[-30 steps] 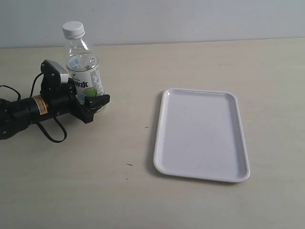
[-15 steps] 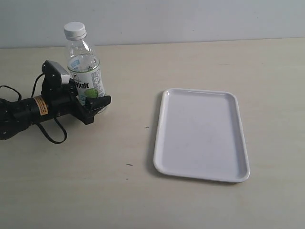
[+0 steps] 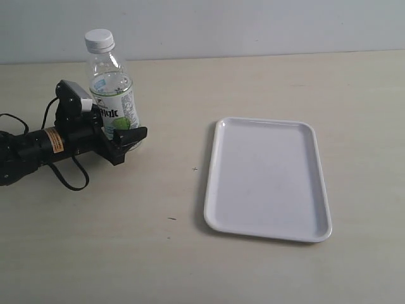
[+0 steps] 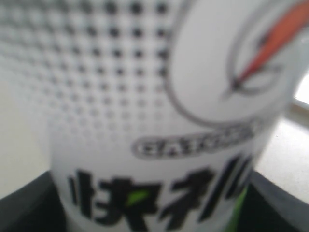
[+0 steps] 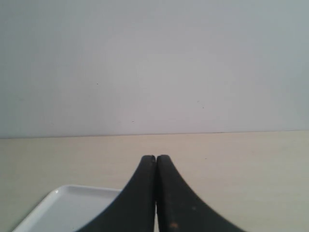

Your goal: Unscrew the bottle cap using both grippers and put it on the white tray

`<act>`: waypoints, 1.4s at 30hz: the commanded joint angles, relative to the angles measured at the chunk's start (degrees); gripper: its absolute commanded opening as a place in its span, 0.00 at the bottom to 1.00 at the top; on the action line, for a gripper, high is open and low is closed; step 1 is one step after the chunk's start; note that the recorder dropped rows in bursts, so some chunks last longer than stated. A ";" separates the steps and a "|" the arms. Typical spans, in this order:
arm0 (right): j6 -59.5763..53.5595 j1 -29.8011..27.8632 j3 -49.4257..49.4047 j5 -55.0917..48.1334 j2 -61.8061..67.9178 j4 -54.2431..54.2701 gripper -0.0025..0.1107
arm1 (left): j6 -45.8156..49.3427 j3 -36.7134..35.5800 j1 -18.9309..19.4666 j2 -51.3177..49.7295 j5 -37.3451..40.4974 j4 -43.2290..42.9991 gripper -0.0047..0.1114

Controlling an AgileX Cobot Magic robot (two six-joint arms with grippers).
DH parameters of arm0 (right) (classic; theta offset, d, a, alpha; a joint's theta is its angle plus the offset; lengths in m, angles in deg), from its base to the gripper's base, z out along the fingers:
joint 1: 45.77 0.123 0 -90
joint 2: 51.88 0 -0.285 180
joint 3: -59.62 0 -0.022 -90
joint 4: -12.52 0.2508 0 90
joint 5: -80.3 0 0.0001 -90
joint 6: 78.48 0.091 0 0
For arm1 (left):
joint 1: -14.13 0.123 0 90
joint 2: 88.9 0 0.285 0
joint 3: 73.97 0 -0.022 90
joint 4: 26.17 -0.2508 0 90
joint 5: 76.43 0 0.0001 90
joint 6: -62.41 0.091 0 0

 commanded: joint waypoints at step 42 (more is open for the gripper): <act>6.51 -0.28 -0.24 33.61 -0.38 1.04 0.02 | -0.12 0.17 -0.13 0.09 -0.45 0.04 0.04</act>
